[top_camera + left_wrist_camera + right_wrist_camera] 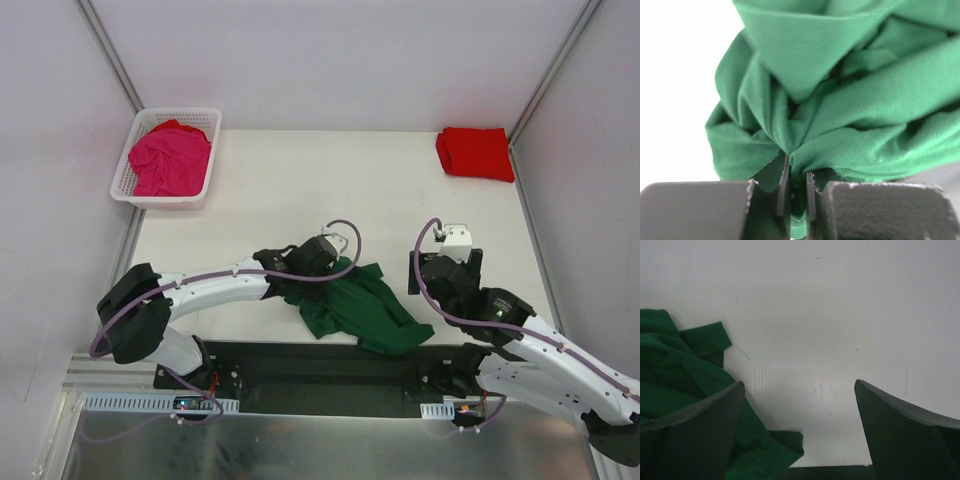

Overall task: Fold and stack the t-shirts
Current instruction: Flatten out the tshirt

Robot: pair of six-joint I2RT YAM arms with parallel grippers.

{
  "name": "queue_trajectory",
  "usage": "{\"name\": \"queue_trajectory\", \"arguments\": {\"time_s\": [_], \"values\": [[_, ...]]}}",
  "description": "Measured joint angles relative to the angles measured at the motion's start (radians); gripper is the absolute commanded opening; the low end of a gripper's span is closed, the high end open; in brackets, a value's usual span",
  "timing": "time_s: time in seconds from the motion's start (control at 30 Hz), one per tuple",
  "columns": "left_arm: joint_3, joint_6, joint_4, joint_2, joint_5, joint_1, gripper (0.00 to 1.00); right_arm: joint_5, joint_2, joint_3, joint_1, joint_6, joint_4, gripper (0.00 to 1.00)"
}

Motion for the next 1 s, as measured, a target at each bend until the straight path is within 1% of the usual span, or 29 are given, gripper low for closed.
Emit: {"name": "queue_trajectory", "arguments": {"time_s": [0.27, 0.4, 0.53, 0.67, 0.87, 1.0], "values": [[0.026, 0.102, -0.002, -0.033, -0.014, 0.245, 0.0, 0.0, -0.001, 0.0, 0.006, 0.01, -0.008, 0.96], [0.068, 0.145, -0.002, -0.042, -0.014, 0.326, 0.0, 0.0, 0.009, 0.0, 0.011, 0.011, -0.008, 0.96], [0.102, 0.167, 0.0, -0.042, 0.011, 0.335, 0.0, -0.009, 0.034, 0.0, 0.017, 0.011, -0.004, 0.96], [0.106, 0.167, -0.002, -0.041, 0.044, 0.335, 0.0, -0.053, 0.058, -0.015, 0.031, 0.013, 0.043, 0.96], [0.095, 0.167, -0.001, -0.039, 0.069, 0.33, 0.0, -0.165, 0.097, -0.109, 0.038, 0.014, 0.226, 0.96], [0.07, 0.167, 0.0, -0.039, 0.075, 0.328, 0.0, -0.205, 0.177, -0.12, 0.038, 0.014, 0.355, 0.96]]}}
